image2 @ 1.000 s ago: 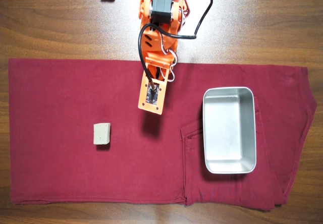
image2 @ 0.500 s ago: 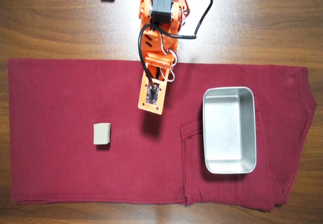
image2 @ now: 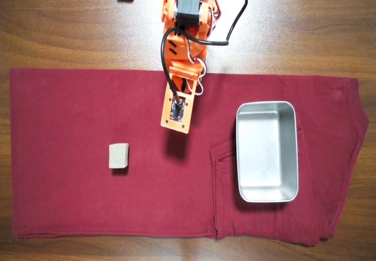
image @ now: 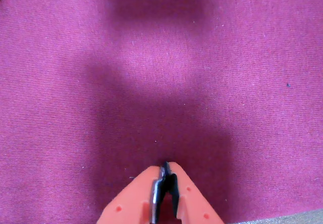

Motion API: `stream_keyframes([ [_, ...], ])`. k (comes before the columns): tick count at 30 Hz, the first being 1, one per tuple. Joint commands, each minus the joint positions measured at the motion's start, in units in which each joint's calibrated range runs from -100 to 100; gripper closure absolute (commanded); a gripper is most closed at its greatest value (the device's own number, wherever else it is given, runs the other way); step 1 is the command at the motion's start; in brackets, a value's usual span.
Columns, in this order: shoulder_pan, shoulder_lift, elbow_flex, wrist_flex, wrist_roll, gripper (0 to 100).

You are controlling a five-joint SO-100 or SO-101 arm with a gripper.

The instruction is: Grab the cube

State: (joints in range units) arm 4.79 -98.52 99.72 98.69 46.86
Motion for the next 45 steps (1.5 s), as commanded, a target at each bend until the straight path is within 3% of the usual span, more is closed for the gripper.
stream_keyframes([
  [1, 0.1, 0.1, 0.3, 1.3, 0.4, 100],
  [3, 1.0, 0.7, -0.2, 0.4, 1.2, 98],
  [6, 2.3, 19.0, -16.3, -11.7, 1.6, 93],
  [10, 7.4, 45.3, -51.2, -7.3, 3.2, 81],
  [12, 13.5, 57.5, -68.2, 0.0, 5.7, 78],
  [15, 26.0, 74.2, -85.6, 1.3, 9.9, 74],
  [19, 37.6, 84.9, -87.9, -1.1, 13.5, 67],
  [27, 39.3, 93.9, -88.8, -13.9, 11.6, 58],
  [34, 36.9, 103.4, -88.8, -23.2, 9.8, 60],
  [38, 34.6, 107.4, -88.8, -24.8, 7.9, 66],
  [40, 33.9, 108.7, -88.8, -25.9, 7.0, 77],
  [42, 33.8, 109.6, -88.8, -26.6, 6.5, 96],
  [45, 33.2, 108.4, -88.9, -27.1, 6.6, 100],
])
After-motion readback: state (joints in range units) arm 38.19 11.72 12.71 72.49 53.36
